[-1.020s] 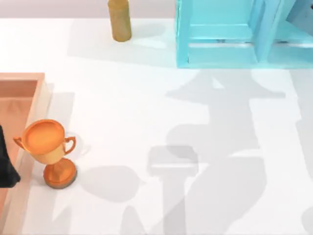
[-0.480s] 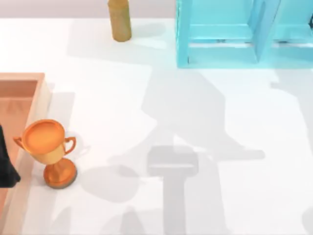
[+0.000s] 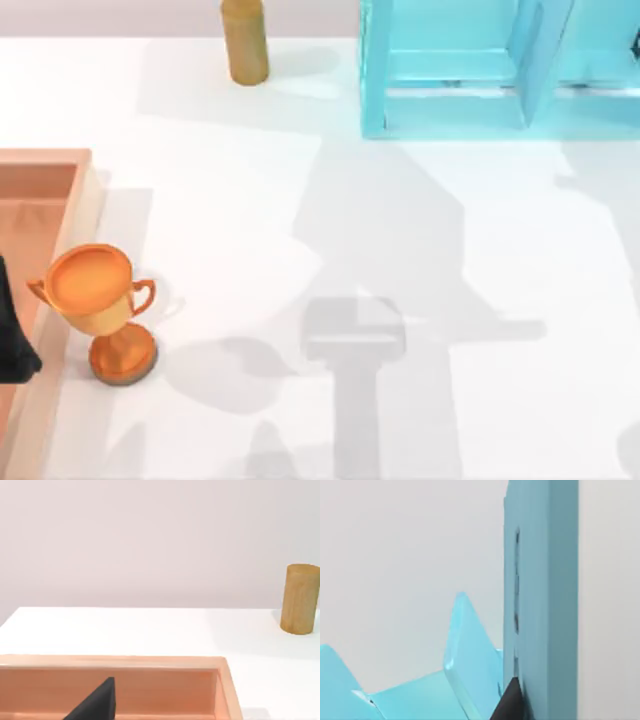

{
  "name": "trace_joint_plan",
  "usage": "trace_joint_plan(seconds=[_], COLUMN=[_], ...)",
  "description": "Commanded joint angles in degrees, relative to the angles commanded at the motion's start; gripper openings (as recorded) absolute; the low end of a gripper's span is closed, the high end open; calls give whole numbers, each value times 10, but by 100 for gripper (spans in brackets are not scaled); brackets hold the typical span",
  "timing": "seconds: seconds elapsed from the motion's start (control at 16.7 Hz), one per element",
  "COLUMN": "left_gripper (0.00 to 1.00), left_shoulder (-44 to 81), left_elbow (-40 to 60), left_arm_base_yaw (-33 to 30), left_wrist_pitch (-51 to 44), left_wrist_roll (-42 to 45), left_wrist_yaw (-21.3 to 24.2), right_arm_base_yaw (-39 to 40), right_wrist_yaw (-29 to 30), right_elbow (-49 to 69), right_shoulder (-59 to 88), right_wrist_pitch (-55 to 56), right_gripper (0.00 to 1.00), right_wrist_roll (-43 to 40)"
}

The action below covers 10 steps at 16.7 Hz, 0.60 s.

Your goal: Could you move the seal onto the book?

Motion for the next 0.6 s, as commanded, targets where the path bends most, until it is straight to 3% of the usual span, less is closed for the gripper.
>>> trace_joint_plan(seconds=[0.3, 0.6], left_gripper=[100, 100], left_shoulder=[0, 0], left_elbow=[0, 0], left_arm_base_yaw=[0, 0], left_wrist_pitch=[0, 0], left_wrist_roll=[0, 0], left_wrist_yaw=[0, 0], right_arm_base_yaw=[84, 266], right_wrist_yaw=[60, 181], right_elbow=[23, 59], right_shoulder=[63, 188], right_wrist_pitch=[22, 55], right_gripper=[0, 0], right_wrist_roll=[-92, -331])
